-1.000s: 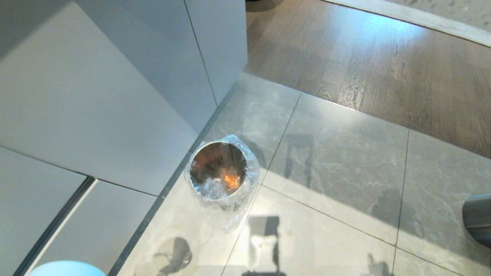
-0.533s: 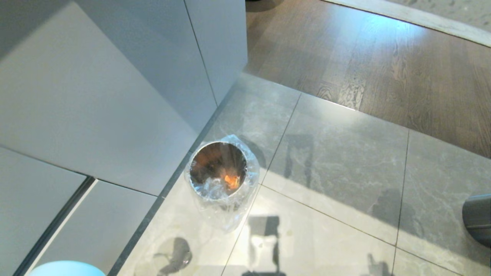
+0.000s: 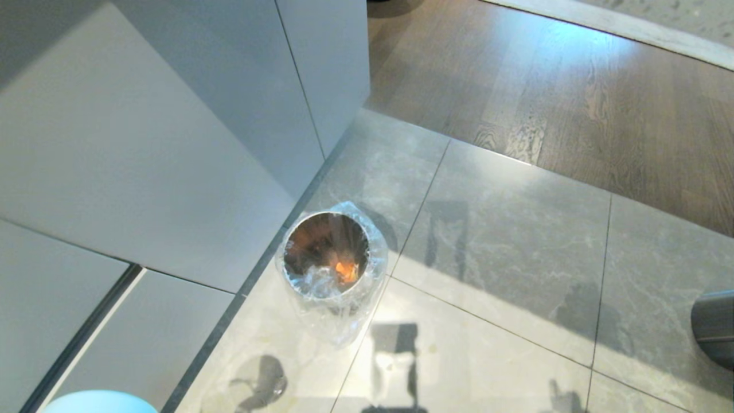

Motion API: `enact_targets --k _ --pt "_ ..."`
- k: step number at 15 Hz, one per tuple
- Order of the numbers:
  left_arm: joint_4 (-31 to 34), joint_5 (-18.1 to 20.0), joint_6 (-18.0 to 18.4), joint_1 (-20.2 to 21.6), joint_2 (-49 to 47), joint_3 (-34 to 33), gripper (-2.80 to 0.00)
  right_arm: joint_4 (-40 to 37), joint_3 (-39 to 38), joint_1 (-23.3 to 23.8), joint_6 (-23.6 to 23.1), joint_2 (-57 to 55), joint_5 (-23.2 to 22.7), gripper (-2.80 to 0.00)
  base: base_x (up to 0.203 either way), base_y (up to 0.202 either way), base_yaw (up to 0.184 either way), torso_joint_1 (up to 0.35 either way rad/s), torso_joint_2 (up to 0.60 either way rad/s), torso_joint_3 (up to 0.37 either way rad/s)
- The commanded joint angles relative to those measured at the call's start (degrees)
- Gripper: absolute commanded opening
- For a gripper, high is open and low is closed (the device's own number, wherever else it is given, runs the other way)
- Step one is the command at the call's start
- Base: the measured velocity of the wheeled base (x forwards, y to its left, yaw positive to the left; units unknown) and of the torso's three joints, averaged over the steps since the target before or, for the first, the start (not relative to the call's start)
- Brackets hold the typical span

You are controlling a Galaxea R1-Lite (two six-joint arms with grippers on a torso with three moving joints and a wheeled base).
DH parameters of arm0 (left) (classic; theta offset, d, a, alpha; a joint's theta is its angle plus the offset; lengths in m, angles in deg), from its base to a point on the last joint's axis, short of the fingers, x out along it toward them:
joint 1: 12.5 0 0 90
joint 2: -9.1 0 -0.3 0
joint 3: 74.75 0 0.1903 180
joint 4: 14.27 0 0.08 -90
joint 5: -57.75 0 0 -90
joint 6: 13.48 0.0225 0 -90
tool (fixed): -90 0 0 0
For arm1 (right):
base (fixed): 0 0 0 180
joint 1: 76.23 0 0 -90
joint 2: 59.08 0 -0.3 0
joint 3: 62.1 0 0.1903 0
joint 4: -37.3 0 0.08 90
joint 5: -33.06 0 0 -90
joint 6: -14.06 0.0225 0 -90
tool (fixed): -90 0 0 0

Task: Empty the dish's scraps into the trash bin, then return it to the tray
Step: Put the bowl back to the table

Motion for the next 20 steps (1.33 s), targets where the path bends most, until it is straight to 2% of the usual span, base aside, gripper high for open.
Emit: enact_targets --k 1,20 --pt "0.0 0.0 0.0 0.1 0.0 0.0 -2.8 0.0 0.0 0.0 0.0 0.0 0.0 -2.8 0.0 0.0 0.0 0.0 0.0 0.0" --pt "0.0 0.0 -0.1 0.0 0.0 0.0 -2.8 0.0 0.0 0.0 0.0 0.0 0.0 -2.8 0.0 0.0 0.0 0.0 0.0 0.018"
